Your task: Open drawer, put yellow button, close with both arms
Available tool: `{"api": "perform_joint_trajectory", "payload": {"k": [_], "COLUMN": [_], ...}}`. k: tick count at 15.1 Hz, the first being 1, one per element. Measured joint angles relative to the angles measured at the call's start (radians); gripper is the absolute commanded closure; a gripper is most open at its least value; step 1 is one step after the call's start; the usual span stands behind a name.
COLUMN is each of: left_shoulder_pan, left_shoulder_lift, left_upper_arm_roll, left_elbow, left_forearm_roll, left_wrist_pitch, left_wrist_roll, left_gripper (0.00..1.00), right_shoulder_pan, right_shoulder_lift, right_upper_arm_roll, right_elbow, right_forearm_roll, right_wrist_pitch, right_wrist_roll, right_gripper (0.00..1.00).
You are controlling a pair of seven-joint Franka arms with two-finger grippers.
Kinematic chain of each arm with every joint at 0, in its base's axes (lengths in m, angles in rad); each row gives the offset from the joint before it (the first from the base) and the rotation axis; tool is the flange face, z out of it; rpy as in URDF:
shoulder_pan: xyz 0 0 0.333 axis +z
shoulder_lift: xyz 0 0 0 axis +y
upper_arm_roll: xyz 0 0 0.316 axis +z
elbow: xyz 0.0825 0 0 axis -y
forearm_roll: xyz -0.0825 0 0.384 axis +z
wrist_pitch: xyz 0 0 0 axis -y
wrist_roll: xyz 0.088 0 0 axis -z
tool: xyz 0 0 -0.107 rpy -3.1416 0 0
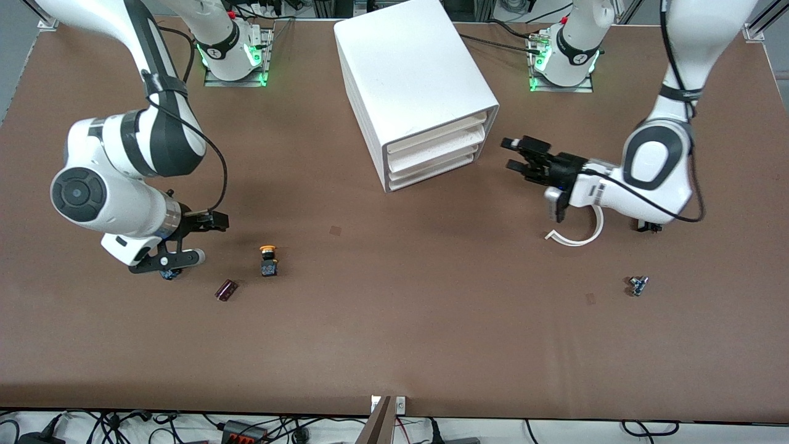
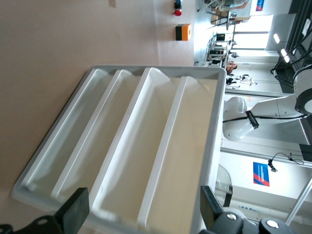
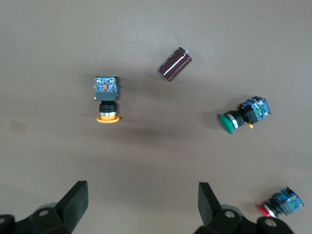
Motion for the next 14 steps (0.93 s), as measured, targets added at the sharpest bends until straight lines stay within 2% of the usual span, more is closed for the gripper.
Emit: {"api": "perform_joint_trajectory", "payload": {"k": [3, 6, 9, 11, 14], "left_shoulder_pan": [-0.003, -0.002, -0.002, -0.005, -0.009], "left_shoulder_lift": [-0.007, -0.011, -0.015, -0.016, -0.015], "left_upper_arm_roll": [-0.05, -0.062, -0.09, -0.107, -0.11], "left_elbow": [-0.091, -0.143, -0.162, -0.183, -0.215], "left_forearm_roll": [-0.078, -0.093, -0.136, -0.169, -0.176], "left_wrist_pitch": [0.059, 0.063, 0.064, 0.068, 0.076], "left_wrist_roll": [0.084, 0.117, 0.149, 0.18, 0.251], "left_gripper": [0.0, 0.15, 0.2, 0.37, 0.68], "right_shoulder_pan": [0.02, 0.059, 0.076, 0.079, 0.079], "right_shoulder_lift": [0.048, 0.102, 0.159, 0.19, 0.222], "right_upper_arm_roll": [0.0, 0.001, 0.001, 0.001, 0.0], "right_elbow": [0.0, -0.001, -0.001, 0.0, 0.0], "right_forearm_roll": [0.001, 0.001, 0.012, 0.049, 0.087], "right_wrist_pitch": [0.048, 0.12, 0.205, 0.241, 0.264], "right_wrist_roll": [0.05, 0.106, 0.122, 0.122, 0.122], "right_gripper": [0.0, 0.0, 0.0, 0.0, 0.0]}}
